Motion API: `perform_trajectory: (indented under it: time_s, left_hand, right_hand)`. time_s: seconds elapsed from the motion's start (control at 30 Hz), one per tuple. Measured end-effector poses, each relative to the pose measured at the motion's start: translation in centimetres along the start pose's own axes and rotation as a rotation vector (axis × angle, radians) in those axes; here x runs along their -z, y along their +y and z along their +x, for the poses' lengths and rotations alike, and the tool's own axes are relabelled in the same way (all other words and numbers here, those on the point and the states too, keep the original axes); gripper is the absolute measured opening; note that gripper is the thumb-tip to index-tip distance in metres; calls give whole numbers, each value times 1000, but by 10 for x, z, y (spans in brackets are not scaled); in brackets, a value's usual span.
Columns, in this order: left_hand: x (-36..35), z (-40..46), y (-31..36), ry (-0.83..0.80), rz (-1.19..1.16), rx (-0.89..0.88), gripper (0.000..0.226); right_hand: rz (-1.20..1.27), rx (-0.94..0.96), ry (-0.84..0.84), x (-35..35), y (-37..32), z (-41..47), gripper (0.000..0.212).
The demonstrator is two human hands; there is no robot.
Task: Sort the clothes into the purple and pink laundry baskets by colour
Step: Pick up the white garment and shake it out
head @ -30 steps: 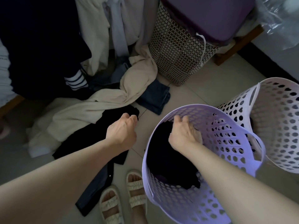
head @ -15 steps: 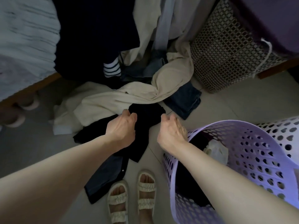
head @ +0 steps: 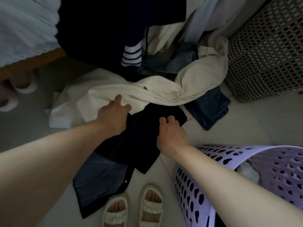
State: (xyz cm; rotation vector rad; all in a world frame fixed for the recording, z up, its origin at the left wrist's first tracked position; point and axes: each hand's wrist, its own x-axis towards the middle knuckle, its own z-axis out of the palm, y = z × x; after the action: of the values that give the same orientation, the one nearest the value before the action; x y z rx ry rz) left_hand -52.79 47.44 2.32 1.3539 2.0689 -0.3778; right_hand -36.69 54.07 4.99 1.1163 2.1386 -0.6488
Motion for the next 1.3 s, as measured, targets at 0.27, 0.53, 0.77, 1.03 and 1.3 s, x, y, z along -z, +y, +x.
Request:
perform_trajectory:
  time_s: [0.27,0.53,0.77,1.03,1.3]
  left_hand:
    - [-12,72,-14,-49,63,37,45]
    - [-7,67,-15,207,139,44,20]
    - [40,13,-1,166,-291,136,30]
    - [169,-65,31,55,-838,134,20]
    - [280,-148,48,70,-872,-8,21]
  right_hand:
    - [-70,113,73,-24,1,37,48]
    - [-83,125,104,-22,2,31,51]
    - [-3,110,124,20,-17,-12,54]
    - [358,159,225,97,-51,-90,98]
    - [795,131,442,203,-76,-151,32]
